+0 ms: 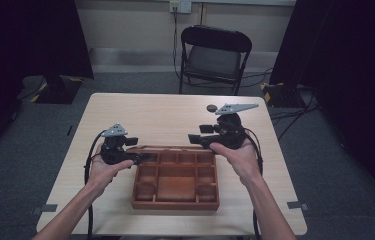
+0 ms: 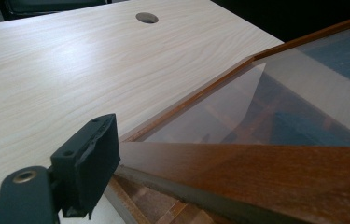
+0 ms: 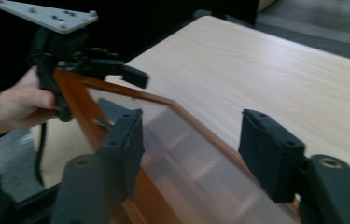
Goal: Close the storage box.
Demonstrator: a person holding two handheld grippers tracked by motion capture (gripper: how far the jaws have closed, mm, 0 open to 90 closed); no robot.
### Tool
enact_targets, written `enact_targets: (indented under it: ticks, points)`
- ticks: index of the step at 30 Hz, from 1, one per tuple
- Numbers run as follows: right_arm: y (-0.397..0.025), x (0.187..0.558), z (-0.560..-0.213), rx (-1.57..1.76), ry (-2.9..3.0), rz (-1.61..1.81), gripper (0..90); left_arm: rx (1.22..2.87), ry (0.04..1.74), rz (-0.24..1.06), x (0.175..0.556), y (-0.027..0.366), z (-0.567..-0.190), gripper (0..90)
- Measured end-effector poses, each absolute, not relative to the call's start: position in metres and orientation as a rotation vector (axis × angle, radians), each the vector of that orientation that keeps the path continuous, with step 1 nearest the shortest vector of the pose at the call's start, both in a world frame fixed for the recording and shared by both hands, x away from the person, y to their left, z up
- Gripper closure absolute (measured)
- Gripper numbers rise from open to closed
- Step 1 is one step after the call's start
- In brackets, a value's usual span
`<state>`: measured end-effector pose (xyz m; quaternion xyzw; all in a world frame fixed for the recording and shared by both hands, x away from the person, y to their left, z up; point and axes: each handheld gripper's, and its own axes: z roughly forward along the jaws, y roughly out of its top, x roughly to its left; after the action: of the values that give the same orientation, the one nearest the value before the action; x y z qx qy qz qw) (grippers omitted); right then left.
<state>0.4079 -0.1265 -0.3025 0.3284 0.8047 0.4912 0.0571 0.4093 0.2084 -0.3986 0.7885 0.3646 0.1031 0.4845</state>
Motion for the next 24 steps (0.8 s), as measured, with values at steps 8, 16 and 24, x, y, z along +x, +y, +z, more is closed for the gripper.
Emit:
enact_targets:
  ticks: [8,16,24]
  points:
    - [-0.102,0.406,-0.309,0.907,2.587,1.554,61.2,1.937,0.88,0.274,0.406,0.211,-0.399,16.1]
    - [-0.091,0.404,-0.316,0.885,2.686,1.542,73.7,1.944,0.875,0.281,0.404,0.212,-0.401,16.0]
    - [-0.09,0.409,-0.325,0.909,2.773,1.56,78.6,1.968,0.89,0.281,0.406,0.214,-0.406,16.0]
